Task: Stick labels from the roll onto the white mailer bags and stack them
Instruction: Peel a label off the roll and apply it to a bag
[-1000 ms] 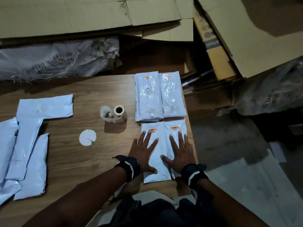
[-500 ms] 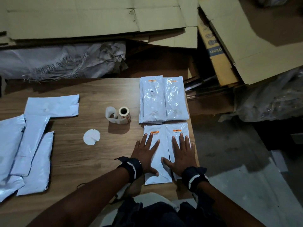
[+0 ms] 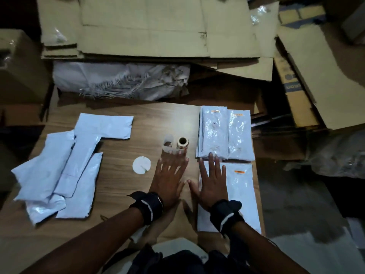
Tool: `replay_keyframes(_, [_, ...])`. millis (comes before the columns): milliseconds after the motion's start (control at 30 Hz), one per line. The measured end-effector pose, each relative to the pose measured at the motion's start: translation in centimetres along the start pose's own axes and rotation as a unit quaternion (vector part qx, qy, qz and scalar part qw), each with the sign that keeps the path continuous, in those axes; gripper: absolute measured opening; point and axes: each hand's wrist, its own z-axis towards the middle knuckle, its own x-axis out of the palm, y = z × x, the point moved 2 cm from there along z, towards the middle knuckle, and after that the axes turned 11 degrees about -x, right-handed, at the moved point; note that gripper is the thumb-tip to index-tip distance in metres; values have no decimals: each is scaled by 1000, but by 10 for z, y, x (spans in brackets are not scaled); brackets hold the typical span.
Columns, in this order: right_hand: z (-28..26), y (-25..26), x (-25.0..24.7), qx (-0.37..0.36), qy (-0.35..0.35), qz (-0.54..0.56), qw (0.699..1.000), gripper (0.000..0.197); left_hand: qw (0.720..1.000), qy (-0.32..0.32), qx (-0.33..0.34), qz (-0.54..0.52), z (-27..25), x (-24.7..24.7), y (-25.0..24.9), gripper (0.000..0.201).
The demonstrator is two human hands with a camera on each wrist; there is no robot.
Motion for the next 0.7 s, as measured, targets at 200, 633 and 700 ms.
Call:
replay_keyframes(200, [57, 74, 11, -54, 17, 4, 998, 82, 994, -30, -104, 28, -20, -24, 76, 74])
replay_keyframes(633, [145, 245, 52, -106, 85, 46, 990, 80, 948, -87, -302, 55, -89, -75, 253, 75])
replay_keyframes(700, [157, 264, 58, -107, 97, 76, 987, 79, 942, -89, -321, 43, -94, -80, 275, 73])
